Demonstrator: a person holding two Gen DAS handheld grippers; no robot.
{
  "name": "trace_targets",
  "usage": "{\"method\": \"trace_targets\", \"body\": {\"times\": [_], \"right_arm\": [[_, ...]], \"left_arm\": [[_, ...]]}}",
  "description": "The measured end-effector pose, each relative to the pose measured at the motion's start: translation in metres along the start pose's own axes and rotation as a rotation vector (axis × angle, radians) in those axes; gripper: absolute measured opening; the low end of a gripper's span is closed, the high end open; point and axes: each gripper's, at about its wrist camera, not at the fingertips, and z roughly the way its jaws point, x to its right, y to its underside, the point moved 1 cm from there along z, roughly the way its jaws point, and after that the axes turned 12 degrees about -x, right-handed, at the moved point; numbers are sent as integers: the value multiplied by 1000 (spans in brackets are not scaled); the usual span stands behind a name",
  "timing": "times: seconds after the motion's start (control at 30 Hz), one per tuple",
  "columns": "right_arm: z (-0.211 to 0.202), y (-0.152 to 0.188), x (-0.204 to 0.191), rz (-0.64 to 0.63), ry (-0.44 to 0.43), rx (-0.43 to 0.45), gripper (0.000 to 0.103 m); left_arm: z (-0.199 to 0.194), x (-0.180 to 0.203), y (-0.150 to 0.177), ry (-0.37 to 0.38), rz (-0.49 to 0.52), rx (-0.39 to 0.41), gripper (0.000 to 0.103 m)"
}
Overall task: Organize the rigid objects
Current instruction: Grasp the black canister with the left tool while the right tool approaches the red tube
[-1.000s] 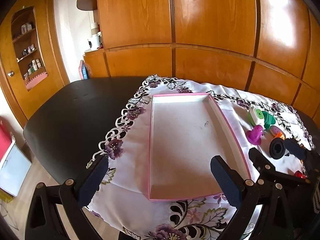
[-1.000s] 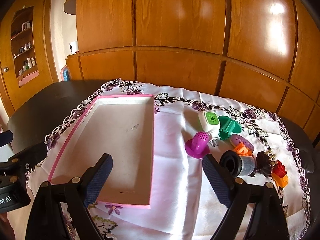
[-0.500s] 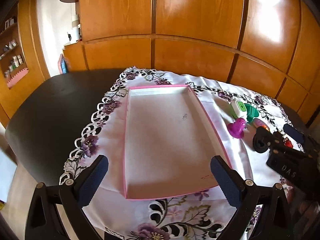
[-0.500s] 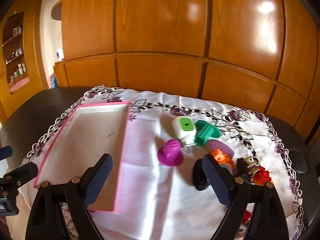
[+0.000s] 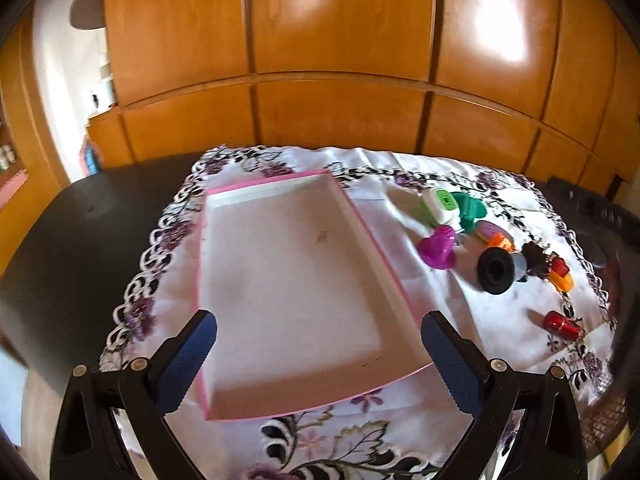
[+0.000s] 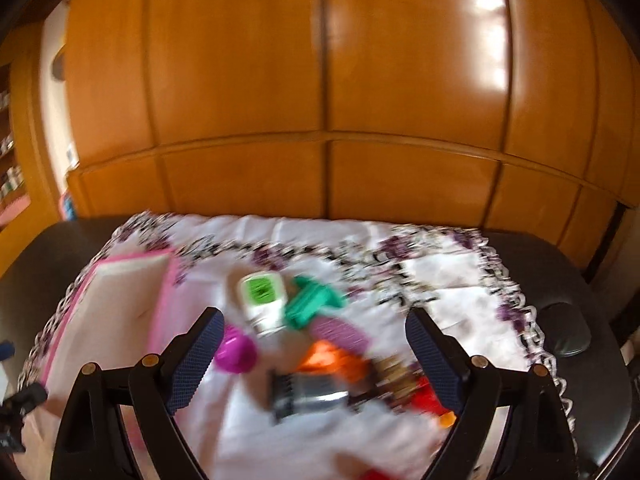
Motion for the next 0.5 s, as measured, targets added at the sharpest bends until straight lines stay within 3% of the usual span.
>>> {"method": "trace_targets", "body": {"times": [0.23, 0.37, 0.5], "right_arm": [[32, -8, 69, 118, 61, -43, 98], [37, -3, 99, 261, -27, -59, 99], [37, 1, 110, 325, -62, -63, 100]], "left_arm": [[12, 23, -15, 131, 48, -24, 103], [23, 38, -29, 241, 42, -69, 103], [38, 57, -43, 358, 36, -148, 103]]}}
